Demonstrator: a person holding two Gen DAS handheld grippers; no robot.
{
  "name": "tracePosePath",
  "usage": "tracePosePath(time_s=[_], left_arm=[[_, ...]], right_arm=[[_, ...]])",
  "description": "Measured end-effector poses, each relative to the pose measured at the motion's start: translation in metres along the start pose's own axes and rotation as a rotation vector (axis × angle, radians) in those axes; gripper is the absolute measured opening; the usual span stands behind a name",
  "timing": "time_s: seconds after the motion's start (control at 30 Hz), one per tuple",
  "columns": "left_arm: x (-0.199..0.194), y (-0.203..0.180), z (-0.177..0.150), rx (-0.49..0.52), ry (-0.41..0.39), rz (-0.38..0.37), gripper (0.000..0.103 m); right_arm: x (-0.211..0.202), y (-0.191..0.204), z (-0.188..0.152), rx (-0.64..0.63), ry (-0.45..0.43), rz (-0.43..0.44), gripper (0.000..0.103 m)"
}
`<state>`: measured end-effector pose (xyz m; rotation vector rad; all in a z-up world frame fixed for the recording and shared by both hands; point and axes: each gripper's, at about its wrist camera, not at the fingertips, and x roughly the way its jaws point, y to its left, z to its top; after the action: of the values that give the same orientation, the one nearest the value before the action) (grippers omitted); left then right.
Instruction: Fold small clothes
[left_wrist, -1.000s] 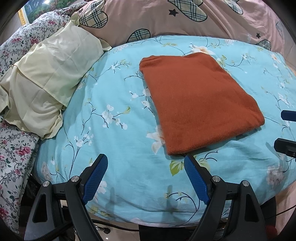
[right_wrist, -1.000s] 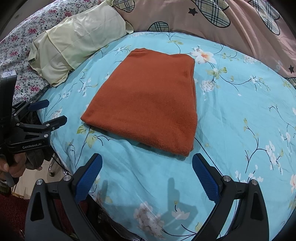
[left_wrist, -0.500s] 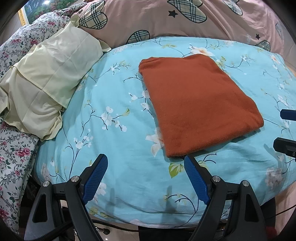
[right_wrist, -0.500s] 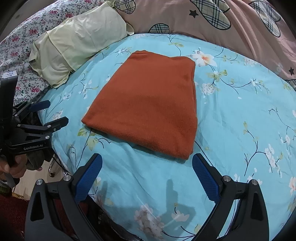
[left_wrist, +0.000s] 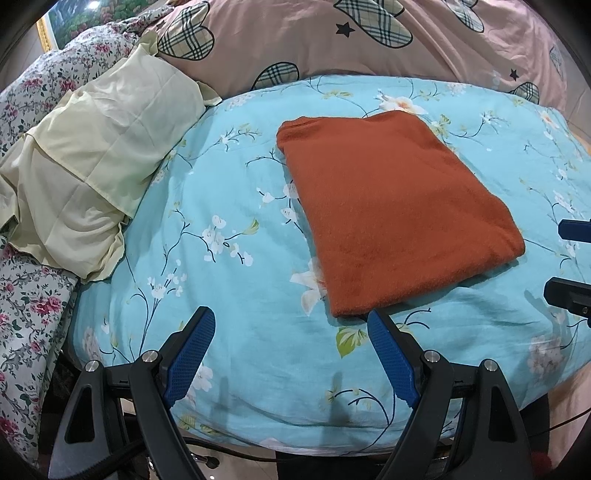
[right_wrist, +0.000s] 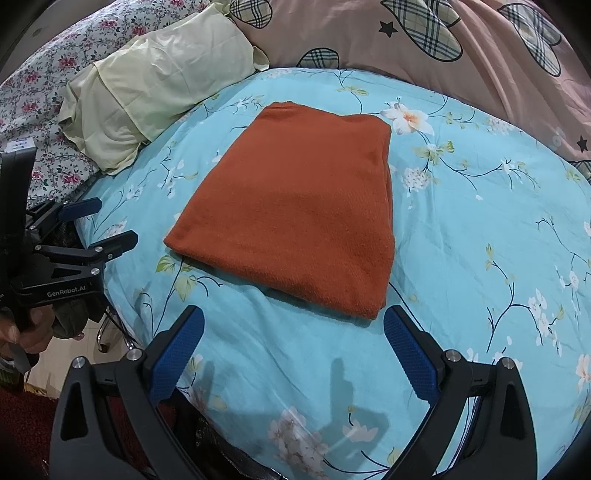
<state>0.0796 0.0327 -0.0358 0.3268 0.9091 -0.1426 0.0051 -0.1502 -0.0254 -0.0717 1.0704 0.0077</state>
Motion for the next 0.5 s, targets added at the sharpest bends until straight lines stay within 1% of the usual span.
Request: tracePosePath(time_s=[0.5], left_arm=[[-0.0022, -0.0024, 0.0021, -0.002, -0.005, -0.002, 0.085]], right_arm=[[-0.0019, 0.0003, -0.0002, -0.001, -0.005, -0.001, 0.098]])
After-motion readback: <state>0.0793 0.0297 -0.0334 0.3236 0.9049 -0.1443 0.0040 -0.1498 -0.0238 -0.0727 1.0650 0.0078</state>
